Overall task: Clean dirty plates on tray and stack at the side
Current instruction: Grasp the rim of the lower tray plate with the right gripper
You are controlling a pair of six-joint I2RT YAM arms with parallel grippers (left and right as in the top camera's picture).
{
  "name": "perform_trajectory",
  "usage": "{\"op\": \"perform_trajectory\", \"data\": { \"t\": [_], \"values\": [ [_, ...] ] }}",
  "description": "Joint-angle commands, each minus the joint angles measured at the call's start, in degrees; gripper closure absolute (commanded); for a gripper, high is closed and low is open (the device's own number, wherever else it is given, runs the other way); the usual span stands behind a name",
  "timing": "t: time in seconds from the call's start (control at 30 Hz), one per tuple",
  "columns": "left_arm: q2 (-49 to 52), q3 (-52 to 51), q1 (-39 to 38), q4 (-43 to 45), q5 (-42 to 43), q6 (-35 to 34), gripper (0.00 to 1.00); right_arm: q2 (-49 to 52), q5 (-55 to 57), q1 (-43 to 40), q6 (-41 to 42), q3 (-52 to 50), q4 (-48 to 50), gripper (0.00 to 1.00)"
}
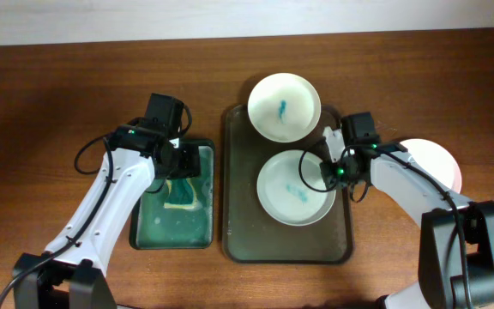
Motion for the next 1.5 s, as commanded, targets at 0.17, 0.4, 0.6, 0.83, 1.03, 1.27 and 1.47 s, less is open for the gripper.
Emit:
{"op": "perform_trajectory", "data": {
  "t": [0.17,0.4,0.6,0.83,1.03,1.27,1.47],
  "values": [
    [-0.55,0.20,0.04,0.13,0.83,0.50,0.02,-3.91,0.39,0.22,4.17,9.97,-16.04,0.59],
    [-0.55,0.20,0.04,0.55,0.83,0.50,0.00,-4.72,-22.12,3.41,34.34,6.84,-33.07,0.73],
    [-0.55,0.22,0.04,0.46,0.83,0.50,0.00,-4.72,-16.24,12.37,58.45,-0.52,-18.16,0.61],
    [-0.55,0.20,0.04,0.04,0.85,0.50,0.00,-4.72,-6.88,12.59,64.32,-0.81,-20.72,0.55],
    [-0.55,0.20,0.04,-0.11,0.85,0.50,0.00,-2.71,-7.45,12.59,66.07,-1.73,-20.24,0.56],
    [-0.55,0.20,0.04,-0.85,0.85,0.50,0.00,-2.14,-7.37,12.57,66.79,-2.32,-19.45,0.86],
    [-0.55,0.20,0.04,-1.27,0.83,0.50,0.00,-2.21,-8.96,12.46,57.44,-1.36,-19.65,0.96]
  ]
}}
